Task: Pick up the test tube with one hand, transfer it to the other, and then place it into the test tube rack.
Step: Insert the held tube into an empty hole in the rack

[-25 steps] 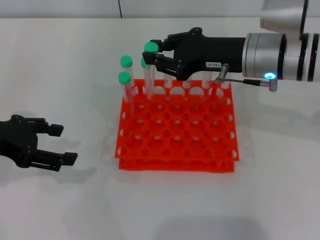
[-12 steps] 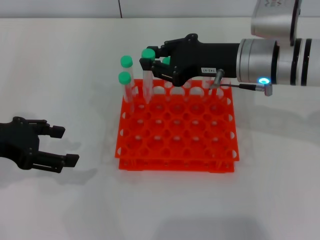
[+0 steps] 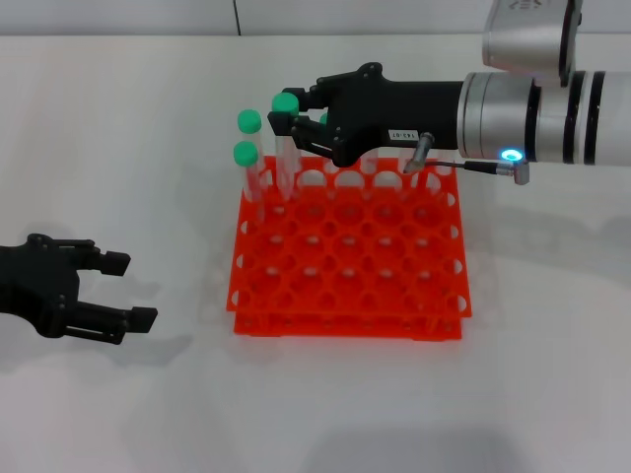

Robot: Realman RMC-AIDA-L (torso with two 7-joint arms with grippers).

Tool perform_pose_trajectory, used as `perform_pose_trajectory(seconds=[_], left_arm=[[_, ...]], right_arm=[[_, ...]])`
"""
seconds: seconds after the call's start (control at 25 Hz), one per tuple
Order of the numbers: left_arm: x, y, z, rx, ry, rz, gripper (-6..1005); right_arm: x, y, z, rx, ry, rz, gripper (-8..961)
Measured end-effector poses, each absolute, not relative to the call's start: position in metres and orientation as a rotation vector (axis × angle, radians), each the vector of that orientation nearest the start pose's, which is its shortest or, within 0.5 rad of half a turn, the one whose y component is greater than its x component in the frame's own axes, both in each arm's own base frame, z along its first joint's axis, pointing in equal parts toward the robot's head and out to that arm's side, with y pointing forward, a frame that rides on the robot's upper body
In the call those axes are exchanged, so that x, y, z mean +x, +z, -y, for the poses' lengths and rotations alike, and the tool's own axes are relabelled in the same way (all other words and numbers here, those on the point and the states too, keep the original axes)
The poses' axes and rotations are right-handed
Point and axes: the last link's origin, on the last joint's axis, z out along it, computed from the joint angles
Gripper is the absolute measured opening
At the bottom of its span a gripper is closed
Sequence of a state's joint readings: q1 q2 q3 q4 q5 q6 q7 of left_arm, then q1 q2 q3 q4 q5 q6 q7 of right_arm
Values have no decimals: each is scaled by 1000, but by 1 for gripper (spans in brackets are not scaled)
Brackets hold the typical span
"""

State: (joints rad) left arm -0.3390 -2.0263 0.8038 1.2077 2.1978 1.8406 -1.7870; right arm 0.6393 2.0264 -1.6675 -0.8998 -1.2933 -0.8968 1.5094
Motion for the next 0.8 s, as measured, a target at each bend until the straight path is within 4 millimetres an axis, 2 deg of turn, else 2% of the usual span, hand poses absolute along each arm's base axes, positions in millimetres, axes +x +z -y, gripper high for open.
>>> perform_pose_trajectory(seconds=[0.8], left_arm=[[-280, 76, -282, -2839, -189, 815, 893]], right_arm=[[117, -66, -388, -2710, 690, -293, 265]])
